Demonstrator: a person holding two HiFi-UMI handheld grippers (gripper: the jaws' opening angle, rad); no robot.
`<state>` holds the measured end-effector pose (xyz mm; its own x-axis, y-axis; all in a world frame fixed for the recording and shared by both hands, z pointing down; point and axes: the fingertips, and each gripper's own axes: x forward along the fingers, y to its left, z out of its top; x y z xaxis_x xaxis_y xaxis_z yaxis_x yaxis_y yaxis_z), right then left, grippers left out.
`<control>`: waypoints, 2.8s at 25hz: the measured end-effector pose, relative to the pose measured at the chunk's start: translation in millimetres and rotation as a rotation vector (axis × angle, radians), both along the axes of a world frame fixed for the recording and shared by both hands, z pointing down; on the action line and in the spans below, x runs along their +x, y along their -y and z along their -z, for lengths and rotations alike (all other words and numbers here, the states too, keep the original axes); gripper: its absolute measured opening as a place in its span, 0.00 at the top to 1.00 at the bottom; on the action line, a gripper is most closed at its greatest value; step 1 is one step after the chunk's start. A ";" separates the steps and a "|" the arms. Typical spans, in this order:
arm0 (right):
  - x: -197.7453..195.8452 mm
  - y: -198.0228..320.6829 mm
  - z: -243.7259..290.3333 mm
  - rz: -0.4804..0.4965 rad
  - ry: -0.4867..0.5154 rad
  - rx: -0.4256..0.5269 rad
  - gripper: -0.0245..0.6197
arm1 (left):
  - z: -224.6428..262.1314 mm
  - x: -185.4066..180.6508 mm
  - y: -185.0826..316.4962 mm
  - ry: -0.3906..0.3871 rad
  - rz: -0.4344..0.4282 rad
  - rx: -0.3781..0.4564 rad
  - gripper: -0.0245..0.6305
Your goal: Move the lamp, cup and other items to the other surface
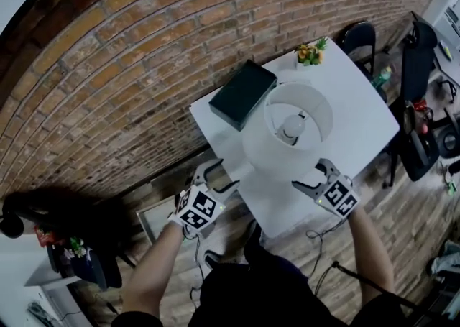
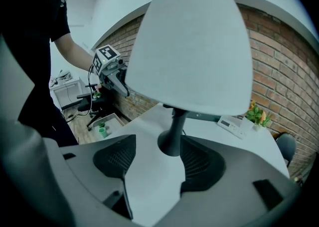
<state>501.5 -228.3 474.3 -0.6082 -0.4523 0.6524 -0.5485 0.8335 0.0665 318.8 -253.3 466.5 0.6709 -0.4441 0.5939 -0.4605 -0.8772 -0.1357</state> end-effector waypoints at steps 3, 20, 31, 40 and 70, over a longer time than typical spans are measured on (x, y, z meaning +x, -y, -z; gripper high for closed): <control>-38.6 -26.2 -6.4 0.023 -0.002 -0.004 0.54 | -3.0 -30.5 -27.0 -0.011 0.056 -0.003 0.51; -331.3 -159.5 -5.5 -0.004 0.074 0.110 0.57 | -39.5 -334.7 -253.6 -0.133 0.709 -0.116 0.53; -474.8 -243.3 -66.3 0.170 0.010 0.032 0.57 | -88.2 -461.9 -392.9 -0.141 0.950 -0.191 0.54; -543.2 -276.1 -149.9 0.290 -0.029 -0.126 0.57 | -137.9 -491.8 -432.2 -0.133 1.094 -0.278 0.54; -596.3 -284.5 -471.9 0.386 -0.300 -0.306 0.46 | -349.2 -471.1 -472.8 -0.159 1.216 -0.511 0.54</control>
<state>-94.9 56.3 946.2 -0.4596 0.0020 0.8881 -0.1953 0.9753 -0.1032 -152.3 219.5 815.7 0.0849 -0.5588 0.8249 -0.9632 0.1659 0.2115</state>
